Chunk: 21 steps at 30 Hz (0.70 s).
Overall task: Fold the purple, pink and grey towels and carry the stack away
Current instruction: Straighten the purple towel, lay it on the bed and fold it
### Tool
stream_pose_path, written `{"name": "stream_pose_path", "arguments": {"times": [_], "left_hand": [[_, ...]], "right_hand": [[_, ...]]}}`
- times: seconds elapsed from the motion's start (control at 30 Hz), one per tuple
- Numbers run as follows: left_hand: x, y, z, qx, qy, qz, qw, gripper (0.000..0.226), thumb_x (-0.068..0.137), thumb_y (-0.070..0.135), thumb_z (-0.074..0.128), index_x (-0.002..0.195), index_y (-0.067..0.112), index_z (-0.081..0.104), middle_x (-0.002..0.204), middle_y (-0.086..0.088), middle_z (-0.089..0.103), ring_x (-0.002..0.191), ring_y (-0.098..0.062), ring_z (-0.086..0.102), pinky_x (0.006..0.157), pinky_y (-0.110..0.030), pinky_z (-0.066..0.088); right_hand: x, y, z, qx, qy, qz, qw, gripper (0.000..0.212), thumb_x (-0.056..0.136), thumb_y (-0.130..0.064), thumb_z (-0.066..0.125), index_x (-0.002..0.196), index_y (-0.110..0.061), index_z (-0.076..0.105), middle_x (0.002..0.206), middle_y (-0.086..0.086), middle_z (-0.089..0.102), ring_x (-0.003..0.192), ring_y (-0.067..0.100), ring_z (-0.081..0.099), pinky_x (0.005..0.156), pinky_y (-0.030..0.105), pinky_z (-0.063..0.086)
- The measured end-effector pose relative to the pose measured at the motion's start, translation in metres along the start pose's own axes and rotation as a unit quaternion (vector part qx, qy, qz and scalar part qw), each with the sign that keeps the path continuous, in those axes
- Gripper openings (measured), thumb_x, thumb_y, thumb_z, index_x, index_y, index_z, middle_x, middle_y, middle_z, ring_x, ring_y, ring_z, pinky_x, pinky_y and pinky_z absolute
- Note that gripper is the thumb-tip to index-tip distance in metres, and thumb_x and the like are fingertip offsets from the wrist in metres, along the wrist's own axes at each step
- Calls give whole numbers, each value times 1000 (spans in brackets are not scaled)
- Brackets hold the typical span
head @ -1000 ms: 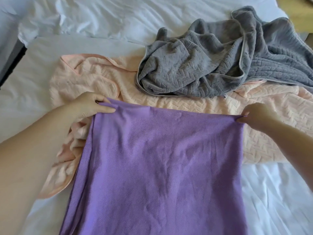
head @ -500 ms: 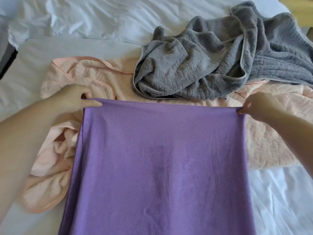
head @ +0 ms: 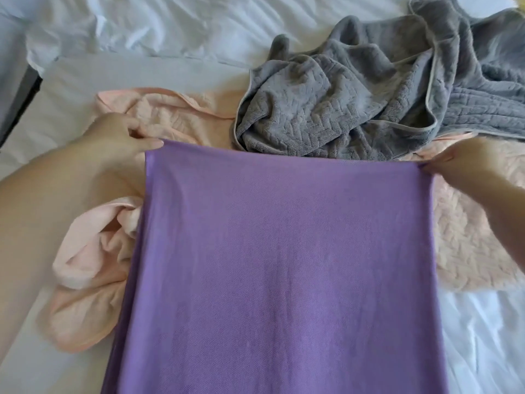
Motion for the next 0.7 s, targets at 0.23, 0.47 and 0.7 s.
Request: {"name": "stream_pose_path", "arguments": {"times": [0.23, 0.47, 0.7], "left_hand": [[-2, 9, 27, 129, 50, 39, 990, 8, 84, 13, 69, 83, 9, 62, 90, -18, 67, 86, -35, 61, 71, -34, 42], [-8, -17, 82, 169, 58, 9, 984, 18, 87, 13, 63, 91, 9, 45, 92, -22, 61, 85, -41, 57, 65, -36, 35], [-102, 122, 135, 259, 123, 351, 891, 34, 85, 25, 57, 116, 12, 60, 132, -14, 53, 114, -38, 51, 96, -46, 32]], "right_hand": [[5, -5, 30, -17, 12, 2, 1000, 25, 69, -18, 78, 59, -22, 55, 86, 24, 66, 85, 41, 62, 77, 52, 53], [-23, 4, 68, -61, 85, 11, 994, 11, 84, -26, 63, 91, -20, 56, 104, 19, 61, 89, 39, 57, 67, 38, 36], [-107, -82, 89, -57, 144, -168, 974, 36, 86, -19, 55, 122, -13, 53, 135, 15, 46, 123, 38, 43, 105, 53, 29]]}}
Point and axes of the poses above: each hand's wrist, its own x-axis towards the middle knuckle, its own z-axis out of the palm, y = z × x, the point moved 8 cm from there along x, towards the middle knuckle
